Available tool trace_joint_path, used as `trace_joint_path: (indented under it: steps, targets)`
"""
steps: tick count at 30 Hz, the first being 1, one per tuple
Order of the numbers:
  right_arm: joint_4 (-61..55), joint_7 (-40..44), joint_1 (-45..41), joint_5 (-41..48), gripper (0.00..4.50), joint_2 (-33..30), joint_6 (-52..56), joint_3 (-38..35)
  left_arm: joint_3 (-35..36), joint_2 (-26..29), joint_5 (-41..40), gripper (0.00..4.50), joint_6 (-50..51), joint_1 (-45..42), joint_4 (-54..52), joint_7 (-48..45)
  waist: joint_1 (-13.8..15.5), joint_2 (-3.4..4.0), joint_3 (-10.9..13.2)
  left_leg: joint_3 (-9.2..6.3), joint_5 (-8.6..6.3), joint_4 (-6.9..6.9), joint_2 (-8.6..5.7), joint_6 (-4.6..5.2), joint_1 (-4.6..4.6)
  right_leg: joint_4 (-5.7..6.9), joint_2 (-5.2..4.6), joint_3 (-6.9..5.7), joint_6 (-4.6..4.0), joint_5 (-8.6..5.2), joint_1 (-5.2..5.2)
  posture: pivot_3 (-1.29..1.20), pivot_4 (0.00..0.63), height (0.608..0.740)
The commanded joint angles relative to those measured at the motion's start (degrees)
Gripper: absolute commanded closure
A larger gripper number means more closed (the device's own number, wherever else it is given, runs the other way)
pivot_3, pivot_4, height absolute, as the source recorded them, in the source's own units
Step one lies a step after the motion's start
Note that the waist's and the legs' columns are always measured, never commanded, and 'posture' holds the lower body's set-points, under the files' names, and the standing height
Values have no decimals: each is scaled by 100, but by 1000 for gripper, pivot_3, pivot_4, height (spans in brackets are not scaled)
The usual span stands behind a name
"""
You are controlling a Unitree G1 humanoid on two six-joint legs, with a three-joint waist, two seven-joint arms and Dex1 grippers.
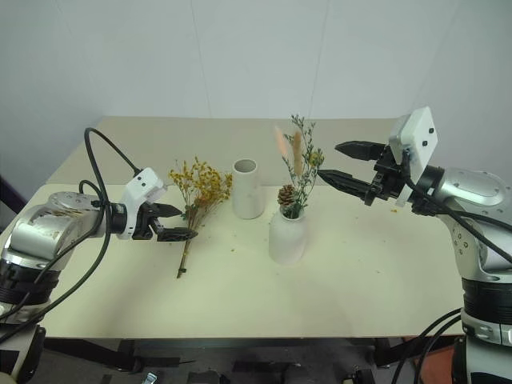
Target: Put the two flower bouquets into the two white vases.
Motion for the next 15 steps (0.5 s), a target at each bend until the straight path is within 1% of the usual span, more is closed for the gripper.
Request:
trace_joint_path:
  steps: [1, 4, 9, 12, 15]
  targets:
    - [-22, -65, -101, -18, 1061, -29, -182, -250, -119, -119, 104, 0, 72, -91, 123, 208, 0, 0, 0, 0, 0, 0, 0, 0, 2, 0, 0, 0, 0, 0, 2, 0, 150, 740]
    - [36, -99, -39, -29, 1061, -98, -206, -382, -383, -247, 325, 0, 163, -255, 418, 444, -10, 0, 0, 0, 0, 0, 1, 0, -1, 0, 2, -1, 0, 0, -1, 0, 150, 740]
    - [20, -133, 63, -42, 1061, -140, -181, -481, -643, -266, 630, 0, 149, -441, 920, 640, -10, 0, 0, 0, 0, 0, -2, 0, -1, 0, 0, 0, 0, 0, -1, 0, 150, 740]
    - [22, -116, 119, -65, 1061, -145, -161, -473, -750, -470, 830, 0, 130, -603, 1442, 865, -8, 0, 0, 0, 0, -1, -3, 0, 0, 0, 0, 0, 0, 0, -1, 0, 150, 740]
    - [79, -68, 95, -84, 1061, -171, -148, -424, -803, -700, 900, 0, 48, -734, 1824, 884, -7, 0, 0, 0, 0, 0, -4, 0, 0, 0, -2, 0, 0, 0, 2, 0, 150, 740]
